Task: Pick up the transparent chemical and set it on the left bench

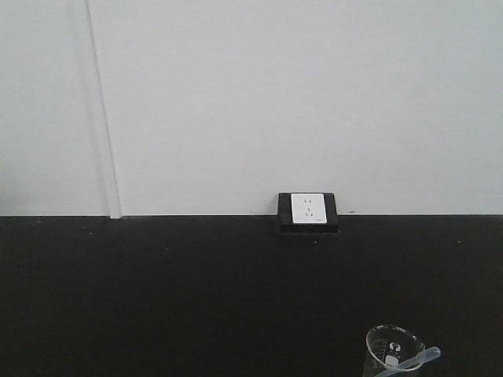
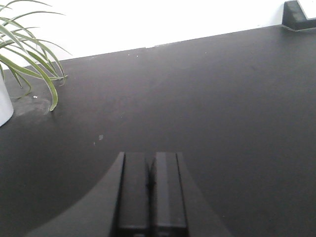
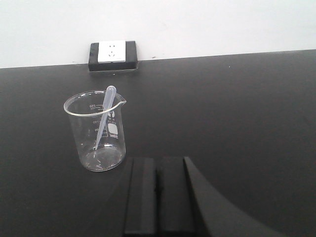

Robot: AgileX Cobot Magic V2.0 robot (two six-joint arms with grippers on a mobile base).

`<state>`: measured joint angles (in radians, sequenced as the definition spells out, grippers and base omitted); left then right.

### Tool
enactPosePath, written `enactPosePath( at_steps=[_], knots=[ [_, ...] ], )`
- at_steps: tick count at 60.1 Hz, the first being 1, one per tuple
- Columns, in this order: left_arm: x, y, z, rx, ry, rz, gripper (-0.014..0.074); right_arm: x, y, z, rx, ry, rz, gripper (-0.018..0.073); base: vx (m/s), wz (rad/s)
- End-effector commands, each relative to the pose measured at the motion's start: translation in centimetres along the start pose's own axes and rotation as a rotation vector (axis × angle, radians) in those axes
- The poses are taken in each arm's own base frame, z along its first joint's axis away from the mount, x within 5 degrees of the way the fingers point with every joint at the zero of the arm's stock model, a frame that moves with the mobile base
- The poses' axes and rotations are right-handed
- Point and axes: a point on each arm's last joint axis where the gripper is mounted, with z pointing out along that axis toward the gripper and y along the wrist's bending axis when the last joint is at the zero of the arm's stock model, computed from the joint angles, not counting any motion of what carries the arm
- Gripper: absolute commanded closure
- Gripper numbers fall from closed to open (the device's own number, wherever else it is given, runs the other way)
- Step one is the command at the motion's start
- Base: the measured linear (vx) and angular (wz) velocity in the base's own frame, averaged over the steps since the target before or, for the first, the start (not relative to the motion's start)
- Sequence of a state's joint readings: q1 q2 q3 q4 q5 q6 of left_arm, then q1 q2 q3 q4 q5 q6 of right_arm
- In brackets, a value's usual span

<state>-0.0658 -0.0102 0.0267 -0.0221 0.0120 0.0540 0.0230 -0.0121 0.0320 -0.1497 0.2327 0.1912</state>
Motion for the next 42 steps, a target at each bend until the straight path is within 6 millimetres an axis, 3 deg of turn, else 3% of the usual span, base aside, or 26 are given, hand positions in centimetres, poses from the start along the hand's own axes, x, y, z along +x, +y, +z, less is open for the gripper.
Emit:
enactPosePath(
  at_steps=[1, 42],
  knots=[
    [-0.28, 0.01, -0.13, -0.002, -0.081, -0.009, 0.06, -0.52, 0.1, 0.06, -0.009, -0.068, -0.009, 0.0567, 0.0, 0.0],
    [-0.28, 0.01, -0.13, -0.002, -0.081, -0.009, 0.06, -0.53, 0.05, 0.06, -0.002, -0.069, -0.051, 0.0567, 0.0, 0.0]
  ],
)
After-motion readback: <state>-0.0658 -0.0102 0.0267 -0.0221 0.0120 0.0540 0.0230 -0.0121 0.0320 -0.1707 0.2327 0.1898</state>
